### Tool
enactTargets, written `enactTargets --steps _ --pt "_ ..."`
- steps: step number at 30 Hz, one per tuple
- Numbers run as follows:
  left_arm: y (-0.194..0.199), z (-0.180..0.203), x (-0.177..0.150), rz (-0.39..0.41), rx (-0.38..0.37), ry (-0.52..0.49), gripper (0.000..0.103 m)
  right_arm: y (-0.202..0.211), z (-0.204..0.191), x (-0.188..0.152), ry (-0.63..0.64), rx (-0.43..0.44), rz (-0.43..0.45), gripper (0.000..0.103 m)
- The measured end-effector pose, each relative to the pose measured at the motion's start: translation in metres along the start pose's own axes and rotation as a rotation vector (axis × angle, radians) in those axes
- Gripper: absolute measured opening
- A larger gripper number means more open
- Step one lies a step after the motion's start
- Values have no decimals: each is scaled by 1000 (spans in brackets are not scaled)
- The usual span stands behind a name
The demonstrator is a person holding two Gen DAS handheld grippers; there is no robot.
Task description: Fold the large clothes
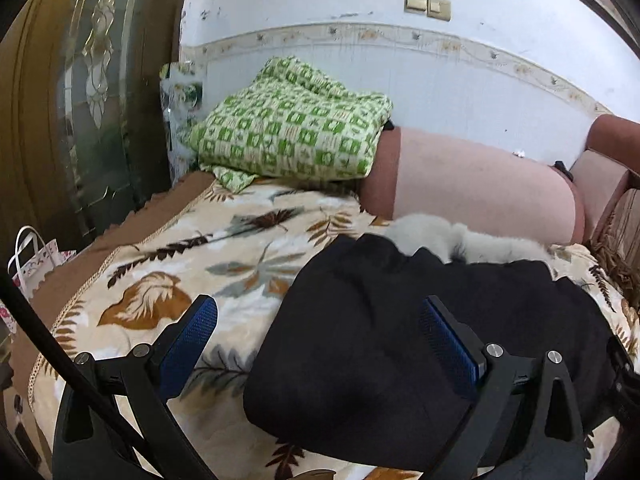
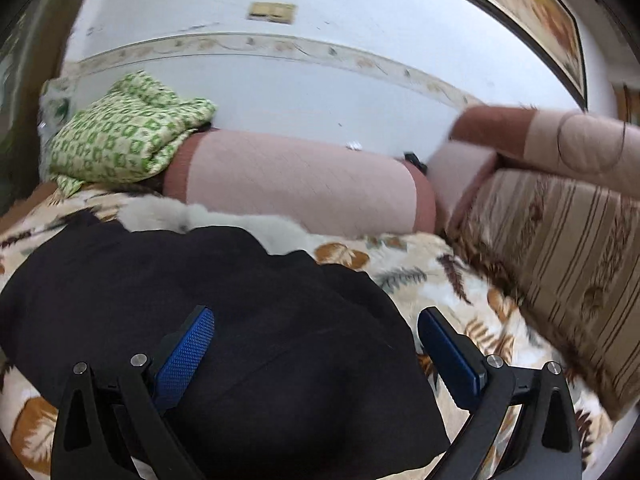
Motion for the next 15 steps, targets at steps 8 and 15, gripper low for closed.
enactTargets --steps 8,15 --pt "3 17 -16 -26 -3 -70 100 7 -12 -5 -2 56 -26 103" --pt "3 37 -28 -114 -195 -68 100 9 -4 -12 -77 66 -61 103"
Point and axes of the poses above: each gripper's, at about its wrist camera, not at the fingertips, and y roughly against the way its jaws point, z to its right, x to its top, the point moved 4 cm from there along -y, roughly the way its jaws point, and after that the axes turned 4 degrees about y, right-handed, at the moved point
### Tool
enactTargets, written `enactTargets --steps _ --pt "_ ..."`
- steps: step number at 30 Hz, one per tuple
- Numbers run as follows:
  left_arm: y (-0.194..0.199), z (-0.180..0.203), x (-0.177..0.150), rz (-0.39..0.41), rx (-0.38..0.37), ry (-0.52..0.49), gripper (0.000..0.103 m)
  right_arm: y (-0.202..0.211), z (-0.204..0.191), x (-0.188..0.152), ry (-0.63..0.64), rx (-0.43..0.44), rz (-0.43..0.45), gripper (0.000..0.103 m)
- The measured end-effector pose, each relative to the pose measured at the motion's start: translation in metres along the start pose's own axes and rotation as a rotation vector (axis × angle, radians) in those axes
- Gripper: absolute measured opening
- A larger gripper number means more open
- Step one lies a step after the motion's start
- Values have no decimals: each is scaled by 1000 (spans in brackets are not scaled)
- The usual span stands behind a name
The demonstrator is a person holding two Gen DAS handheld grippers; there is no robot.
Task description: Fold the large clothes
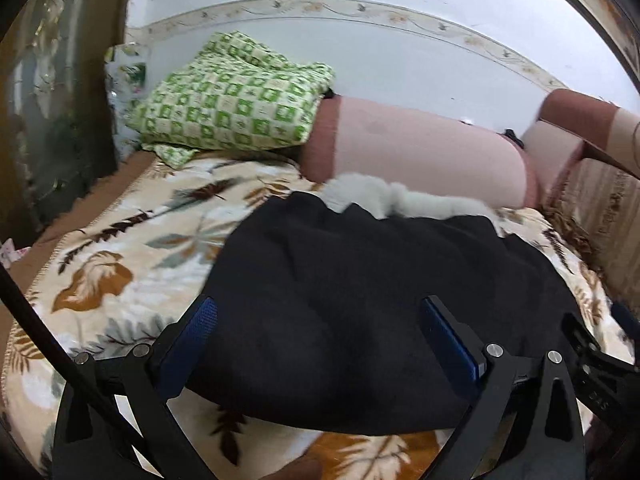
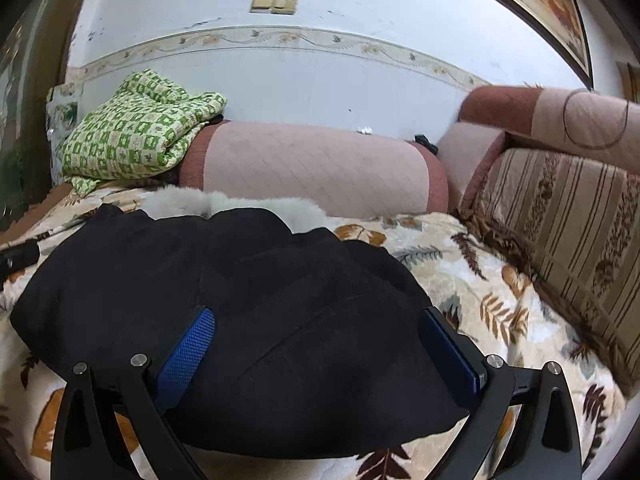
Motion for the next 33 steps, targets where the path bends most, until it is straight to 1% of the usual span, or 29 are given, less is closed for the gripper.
enactTargets --steps 3,7,9,12,15,19,23,29,33 --pt "-1 6 -4 -15 5 -25 100 -2 3 -3 -31 0 -19 103" --pt "3 10 -7 -24 4 -34 100 7 8 -7 -68 -27 -22 103" --pt "6 11 -8 -17 18 -39 100 19 11 -8 -118 -5 -21 103" --pt "9 13 -9 -16 21 -45 100 37 13 -13 -177 30 -14 103" --pt "9 16 -11 -22 8 -44 100 45 12 -23 -183 19 -15 103" --pt "7 19 -14 -37 5 -43 100 40 8 -32 -186 27 -56 103" --pt "1 23 -20 -65 3 -51 100 32 14 -34 -204 8 -67 103" --pt "-3 25 -24 -89 4 -47 100 23 16 -38 -231 15 -106 103" --pt "-5 25 -26 -96 16 -49 100 25 9 -37 -204 21 -95 103"
Point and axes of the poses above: each gripper's, at about its wrist camera, not at the fingertips, and y roughly against the way its jaws point, z to its right, x to its top, the point moved 4 cm from there along -y, roughly the way its jaws point, and after that the axes turned 4 degrees about y, right-handed, at the moved point
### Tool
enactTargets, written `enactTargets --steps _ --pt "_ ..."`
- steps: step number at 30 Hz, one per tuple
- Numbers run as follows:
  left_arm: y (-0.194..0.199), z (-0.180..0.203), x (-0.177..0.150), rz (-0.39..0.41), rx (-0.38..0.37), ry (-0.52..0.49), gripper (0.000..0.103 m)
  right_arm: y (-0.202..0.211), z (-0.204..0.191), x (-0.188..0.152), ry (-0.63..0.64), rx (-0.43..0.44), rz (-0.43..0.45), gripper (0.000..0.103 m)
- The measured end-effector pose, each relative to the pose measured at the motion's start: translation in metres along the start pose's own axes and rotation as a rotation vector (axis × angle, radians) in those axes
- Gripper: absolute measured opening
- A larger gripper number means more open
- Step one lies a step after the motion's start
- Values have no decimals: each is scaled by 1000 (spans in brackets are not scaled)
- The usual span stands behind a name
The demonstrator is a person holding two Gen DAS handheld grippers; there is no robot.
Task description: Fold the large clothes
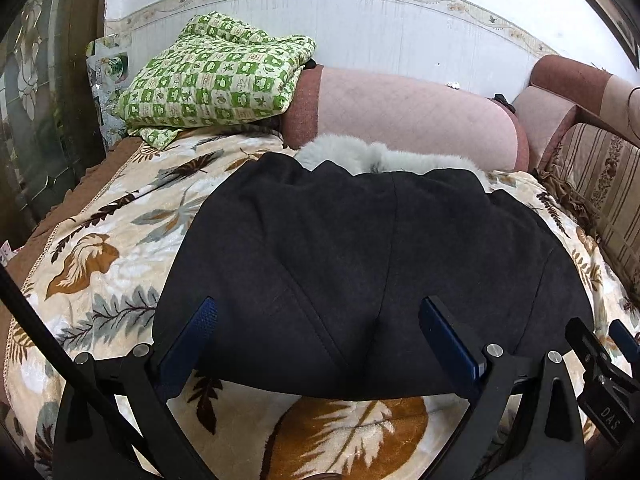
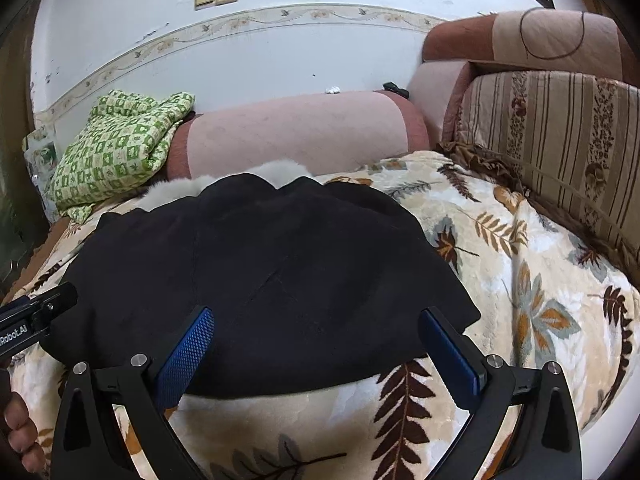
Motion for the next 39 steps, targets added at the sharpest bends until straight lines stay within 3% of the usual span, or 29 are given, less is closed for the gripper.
enactTargets --steps 11,39 --pt "-1 -1 -1 -5 6 3 100 2 -19 -3 88 -13 25 103" --pt "1 4 -9 -25 -8 -15 100 4 -17 -1 77 -38 34 103"
Point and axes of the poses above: each gripper's, at about its wrist camera, not at the fingertips, and y roughly against the way its jaws point, z to its right, x to its top, the point moved 4 cm from there along -y, roughly the way its jaws point, and after that the axes turned 4 degrees about y, right-handed, at the moved point
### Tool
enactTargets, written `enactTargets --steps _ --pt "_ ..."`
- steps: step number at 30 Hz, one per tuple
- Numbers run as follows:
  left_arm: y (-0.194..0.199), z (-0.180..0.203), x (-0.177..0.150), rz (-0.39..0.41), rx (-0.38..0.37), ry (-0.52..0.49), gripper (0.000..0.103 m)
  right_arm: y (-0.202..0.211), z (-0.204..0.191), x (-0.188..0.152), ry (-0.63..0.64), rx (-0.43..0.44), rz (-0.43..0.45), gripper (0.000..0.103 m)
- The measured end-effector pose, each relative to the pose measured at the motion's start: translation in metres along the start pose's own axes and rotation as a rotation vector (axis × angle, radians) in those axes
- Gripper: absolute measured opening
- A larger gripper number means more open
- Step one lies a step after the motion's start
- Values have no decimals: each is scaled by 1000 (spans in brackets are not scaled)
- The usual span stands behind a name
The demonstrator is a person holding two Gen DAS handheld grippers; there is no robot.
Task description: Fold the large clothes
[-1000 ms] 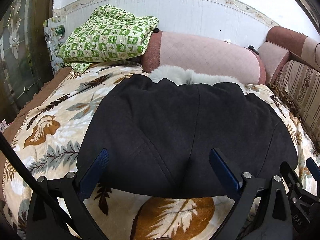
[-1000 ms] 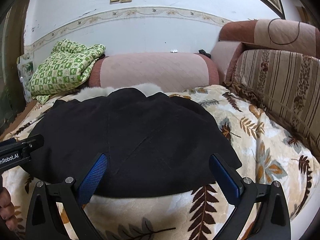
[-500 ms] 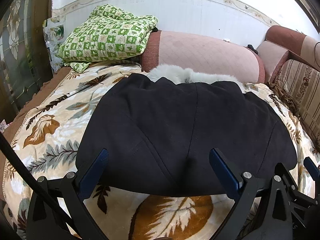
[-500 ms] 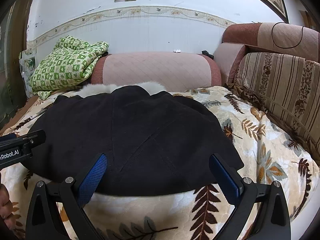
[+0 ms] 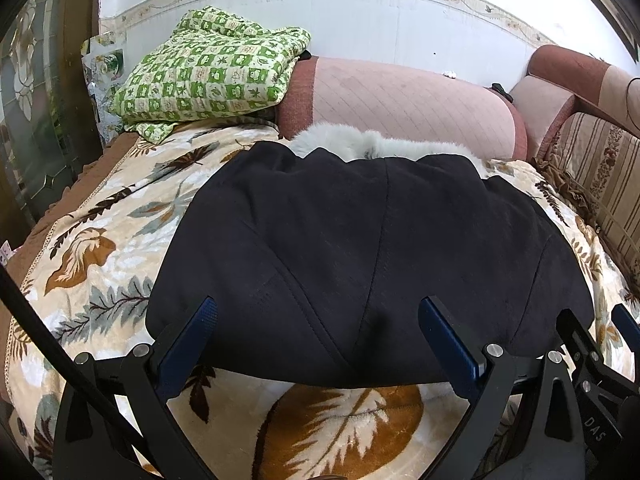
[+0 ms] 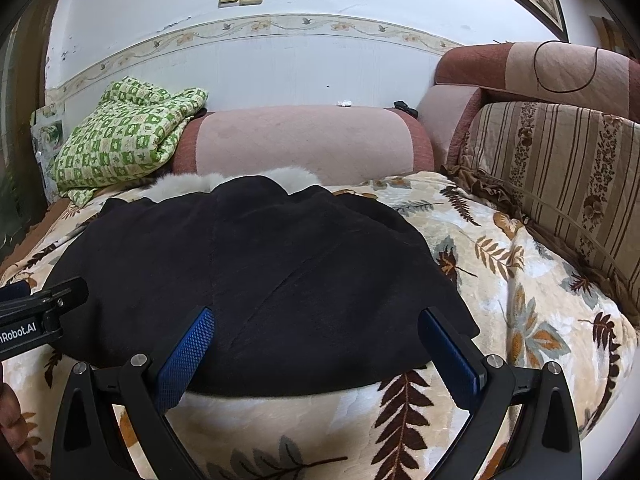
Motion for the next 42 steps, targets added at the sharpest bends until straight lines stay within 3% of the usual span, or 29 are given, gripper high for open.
enactTargets --steps 42 --pt "1 9 -9 -24 -46 -25 100 -2 16 4 -38 -70 -5 103"
Point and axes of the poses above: each gripper's, at about its wrist camera, not at the fingertips, and y roughly against the way its jaws point, z to its right, x to its top, the point moved 4 cm from there along -y, roughly the way its jaws point, and after that the axes turned 4 degrees about y, right-handed, at the moved point
